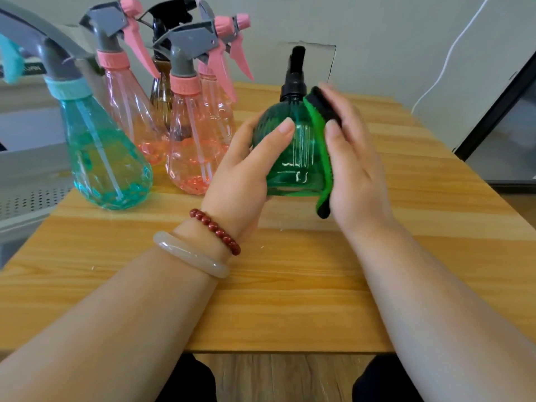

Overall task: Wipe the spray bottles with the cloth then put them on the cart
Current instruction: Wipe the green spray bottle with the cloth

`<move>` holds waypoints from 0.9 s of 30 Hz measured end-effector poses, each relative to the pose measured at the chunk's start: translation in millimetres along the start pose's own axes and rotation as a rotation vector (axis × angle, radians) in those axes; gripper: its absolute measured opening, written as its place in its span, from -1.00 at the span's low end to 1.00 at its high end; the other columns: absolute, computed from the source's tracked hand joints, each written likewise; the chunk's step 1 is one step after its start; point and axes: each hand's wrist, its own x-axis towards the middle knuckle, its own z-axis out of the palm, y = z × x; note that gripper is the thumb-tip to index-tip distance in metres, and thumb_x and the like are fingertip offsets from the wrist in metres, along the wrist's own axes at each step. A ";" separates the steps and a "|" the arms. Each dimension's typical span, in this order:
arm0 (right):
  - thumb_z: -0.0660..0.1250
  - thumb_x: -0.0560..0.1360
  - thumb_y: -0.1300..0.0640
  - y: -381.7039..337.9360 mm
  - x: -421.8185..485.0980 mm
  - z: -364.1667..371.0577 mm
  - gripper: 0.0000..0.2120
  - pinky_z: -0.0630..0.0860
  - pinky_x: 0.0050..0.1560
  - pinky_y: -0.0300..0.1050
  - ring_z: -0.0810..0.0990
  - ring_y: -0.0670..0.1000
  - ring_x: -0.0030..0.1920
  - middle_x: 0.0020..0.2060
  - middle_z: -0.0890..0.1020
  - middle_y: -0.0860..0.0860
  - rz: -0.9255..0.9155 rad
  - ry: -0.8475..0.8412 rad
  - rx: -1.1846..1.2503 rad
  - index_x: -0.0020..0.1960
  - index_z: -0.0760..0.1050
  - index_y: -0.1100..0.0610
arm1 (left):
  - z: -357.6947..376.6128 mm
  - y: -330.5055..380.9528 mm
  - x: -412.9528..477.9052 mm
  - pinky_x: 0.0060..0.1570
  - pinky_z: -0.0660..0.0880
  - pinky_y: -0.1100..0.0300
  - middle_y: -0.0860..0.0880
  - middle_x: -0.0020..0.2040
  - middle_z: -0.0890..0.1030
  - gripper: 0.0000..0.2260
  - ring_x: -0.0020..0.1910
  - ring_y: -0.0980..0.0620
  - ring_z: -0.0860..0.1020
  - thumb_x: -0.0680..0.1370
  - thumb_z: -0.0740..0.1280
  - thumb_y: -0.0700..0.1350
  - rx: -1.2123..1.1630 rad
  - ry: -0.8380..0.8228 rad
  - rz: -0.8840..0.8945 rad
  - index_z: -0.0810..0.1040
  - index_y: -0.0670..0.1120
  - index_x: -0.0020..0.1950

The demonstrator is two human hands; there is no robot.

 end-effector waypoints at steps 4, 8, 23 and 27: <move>0.22 0.59 0.12 -5.7 -8.1 3.8 -0.60 0.19 0.47 -0.18 0.29 0.08 0.48 0.43 0.35 0.20 -0.253 -0.055 -0.242 0.37 0.42 0.25 | -4.9 -1.0 3.3 0.29 0.47 -0.21 -0.12 0.30 0.59 -0.54 0.27 -0.12 0.58 0.56 0.32 0.06 -0.003 0.037 -0.020 0.42 0.01 0.44; 0.36 0.49 -0.05 -5.0 -10.4 7.2 -0.48 0.36 0.40 -0.05 0.40 0.02 0.41 0.34 0.45 0.06 -0.075 0.059 -0.149 0.37 0.42 0.16 | -7.0 -12.1 1.4 0.46 0.28 -0.14 0.16 0.48 0.39 -0.45 0.46 0.10 0.37 0.36 0.45 0.34 0.164 -0.017 0.050 0.43 0.38 0.33; 0.25 0.57 0.14 4.5 4.0 -3.6 -0.82 0.59 -0.03 0.09 0.69 0.13 -0.03 -0.07 0.71 0.08 0.635 0.138 0.420 -0.01 0.61 -0.05 | -3.9 -7.9 1.6 0.27 0.52 0.08 0.29 0.14 0.52 -0.62 0.13 0.35 0.50 0.67 0.16 0.06 0.620 0.064 0.100 0.31 0.24 0.51; 0.21 0.60 0.07 12.1 2.9 -1.2 -0.72 0.57 -0.09 0.01 0.67 0.02 -0.12 -0.28 0.69 -0.14 0.670 0.067 0.164 -0.16 0.61 -0.17 | -7.1 -6.9 4.2 0.23 0.44 0.16 0.07 0.22 0.53 -0.60 0.15 0.18 0.45 0.67 0.11 0.12 0.965 0.100 0.086 0.27 0.22 0.53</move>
